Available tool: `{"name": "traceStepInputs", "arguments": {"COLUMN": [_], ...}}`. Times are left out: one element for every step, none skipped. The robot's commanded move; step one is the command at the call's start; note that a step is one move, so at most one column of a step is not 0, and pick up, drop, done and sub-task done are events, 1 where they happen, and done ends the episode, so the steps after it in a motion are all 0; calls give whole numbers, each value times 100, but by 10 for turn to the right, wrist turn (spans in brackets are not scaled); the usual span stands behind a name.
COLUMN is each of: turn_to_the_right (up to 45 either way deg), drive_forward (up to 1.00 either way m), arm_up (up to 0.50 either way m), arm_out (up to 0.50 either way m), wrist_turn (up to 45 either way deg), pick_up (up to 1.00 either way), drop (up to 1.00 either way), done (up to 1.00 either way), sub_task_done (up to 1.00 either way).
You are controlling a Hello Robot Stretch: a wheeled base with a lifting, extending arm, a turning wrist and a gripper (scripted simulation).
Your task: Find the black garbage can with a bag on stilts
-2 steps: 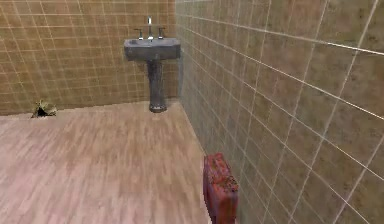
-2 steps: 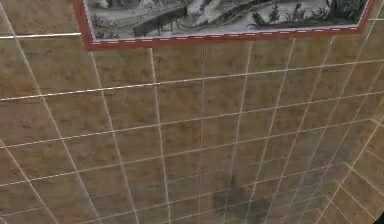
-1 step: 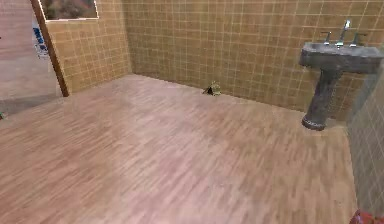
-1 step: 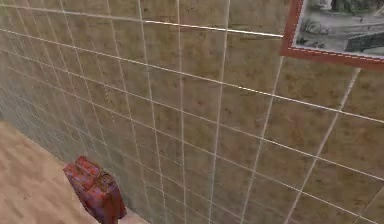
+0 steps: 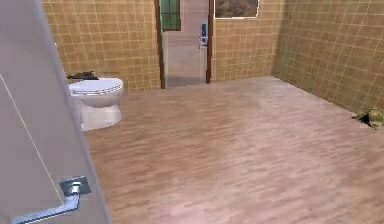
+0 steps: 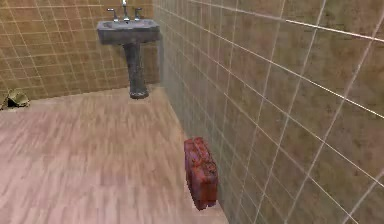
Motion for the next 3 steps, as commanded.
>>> {"name": "traceStepInputs", "arguments": {"turn_to_the_right": [0, -450, -390], "drive_forward": [75, 0, 0], "arm_up": [0, 0, 0], "arm_out": [0, 0, 0], "wrist_turn": [0, 0, 0], "pick_up": [0, 0, 0], "drop": [0, 0, 0], "done": [0, 0, 0], "sub_task_done": [0, 0, 0]}}
